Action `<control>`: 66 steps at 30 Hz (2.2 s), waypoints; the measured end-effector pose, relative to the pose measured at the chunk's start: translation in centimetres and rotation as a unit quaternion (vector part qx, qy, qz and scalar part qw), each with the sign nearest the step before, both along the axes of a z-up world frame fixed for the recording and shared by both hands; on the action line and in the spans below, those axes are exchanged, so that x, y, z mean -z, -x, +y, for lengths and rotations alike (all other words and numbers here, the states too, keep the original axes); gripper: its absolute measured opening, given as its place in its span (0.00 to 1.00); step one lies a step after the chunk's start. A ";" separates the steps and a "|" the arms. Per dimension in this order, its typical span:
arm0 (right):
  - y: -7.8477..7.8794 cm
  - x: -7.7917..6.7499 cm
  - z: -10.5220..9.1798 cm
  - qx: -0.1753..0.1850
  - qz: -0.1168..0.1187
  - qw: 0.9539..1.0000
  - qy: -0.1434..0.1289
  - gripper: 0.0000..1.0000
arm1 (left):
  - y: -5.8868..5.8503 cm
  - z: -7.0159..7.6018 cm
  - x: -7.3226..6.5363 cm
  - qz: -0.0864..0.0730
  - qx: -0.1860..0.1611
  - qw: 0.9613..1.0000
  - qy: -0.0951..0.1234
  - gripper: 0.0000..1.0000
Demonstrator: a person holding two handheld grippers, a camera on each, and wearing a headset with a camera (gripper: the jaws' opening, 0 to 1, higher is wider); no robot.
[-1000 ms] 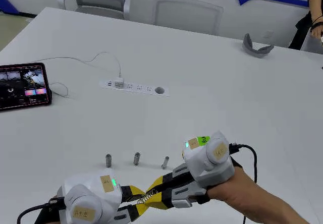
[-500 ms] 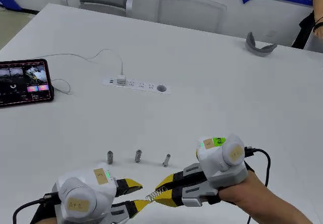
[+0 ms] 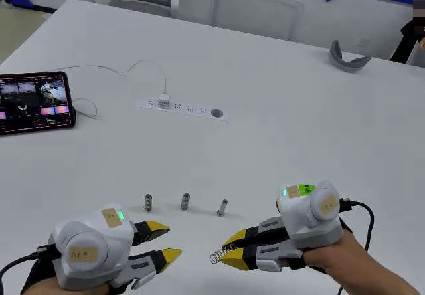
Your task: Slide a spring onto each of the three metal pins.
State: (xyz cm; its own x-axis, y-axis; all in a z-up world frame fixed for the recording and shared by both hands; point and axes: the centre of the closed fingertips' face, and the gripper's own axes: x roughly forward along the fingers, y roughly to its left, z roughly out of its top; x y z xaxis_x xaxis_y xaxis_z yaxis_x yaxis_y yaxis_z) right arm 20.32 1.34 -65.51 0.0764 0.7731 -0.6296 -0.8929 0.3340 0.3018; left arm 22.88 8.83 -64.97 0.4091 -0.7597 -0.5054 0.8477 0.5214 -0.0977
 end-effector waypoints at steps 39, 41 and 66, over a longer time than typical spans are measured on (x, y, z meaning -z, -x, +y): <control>-8.3 3.7 -3.7 -0.048 -0.037 0.987 0.151 0.12 | -3.0 8.0 0.6 0.015 -0.139 0.990 -0.006 0.54; -8.5 4.0 -3.8 -0.049 -0.037 0.986 0.155 0.12 | -3.1 8.2 0.6 0.018 -0.144 0.989 -0.004 0.55; -13.1 6.2 -5.8 -0.047 -0.039 0.978 0.200 0.12 | -2.2 11.2 1.6 0.044 -0.191 0.981 -0.007 0.65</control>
